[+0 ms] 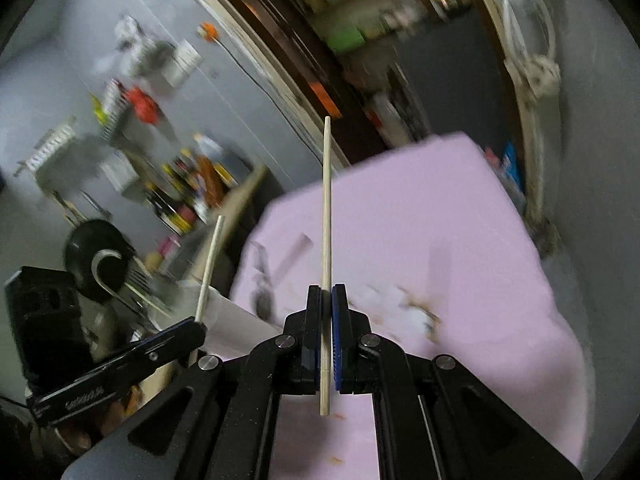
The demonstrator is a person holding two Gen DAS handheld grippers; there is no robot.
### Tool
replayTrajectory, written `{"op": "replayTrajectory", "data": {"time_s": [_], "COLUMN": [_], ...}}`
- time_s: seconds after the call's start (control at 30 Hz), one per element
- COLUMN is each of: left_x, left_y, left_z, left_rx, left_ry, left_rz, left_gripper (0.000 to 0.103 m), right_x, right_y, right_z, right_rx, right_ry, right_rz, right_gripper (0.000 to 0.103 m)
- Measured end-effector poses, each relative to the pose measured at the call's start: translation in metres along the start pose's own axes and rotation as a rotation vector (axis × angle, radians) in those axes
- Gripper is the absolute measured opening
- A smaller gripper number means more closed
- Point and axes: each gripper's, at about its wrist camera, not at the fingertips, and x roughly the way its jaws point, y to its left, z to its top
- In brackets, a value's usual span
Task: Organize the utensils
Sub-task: 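Carry the chopstick with the left tool while the right tool carries its chopstick to the caddy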
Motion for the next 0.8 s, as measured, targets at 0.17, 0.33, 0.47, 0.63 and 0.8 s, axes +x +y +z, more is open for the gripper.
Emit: {"op": "replayTrajectory", "data": {"time_s": [0.17, 0.33, 0.47, 0.63, 0.8], "left_x": [-0.047, -0.081, -0.099, -0.102, -0.086], "left_y": [0.035, 0.078, 0.112, 0.146, 0.163], "left_z": [0.029, 0.054, 0.063, 0.059, 0.04], "left_rx": [-0.019, -0.044, -0.079, -0.146, -0.185], "left_ry": [-0.148, -0.278, -0.381, -0.491, -0.581], "left_rz": [0.035, 0.141, 0.216, 0.257, 0.283], "left_gripper": [0.005, 0.005, 0.005, 0.005, 0.005], "right_x": [-0.005, 0.006, 0.018, 0.042, 0.068], "right_y": [0.056, 0.113, 0.15, 0.164, 0.151], "right_z": [0.009, 0.015, 0.012, 0.0, -0.022], "right_rx": [-0.082, -0.155, -0.195, -0.184, -0.159], "right_ry": [-0.151, -0.259, -0.338, -0.386, -0.411], "right_rz": [0.075, 0.126, 0.152, 0.17, 0.172], "right_gripper": [0.004, 0.004, 0.004, 0.004, 0.004]}}
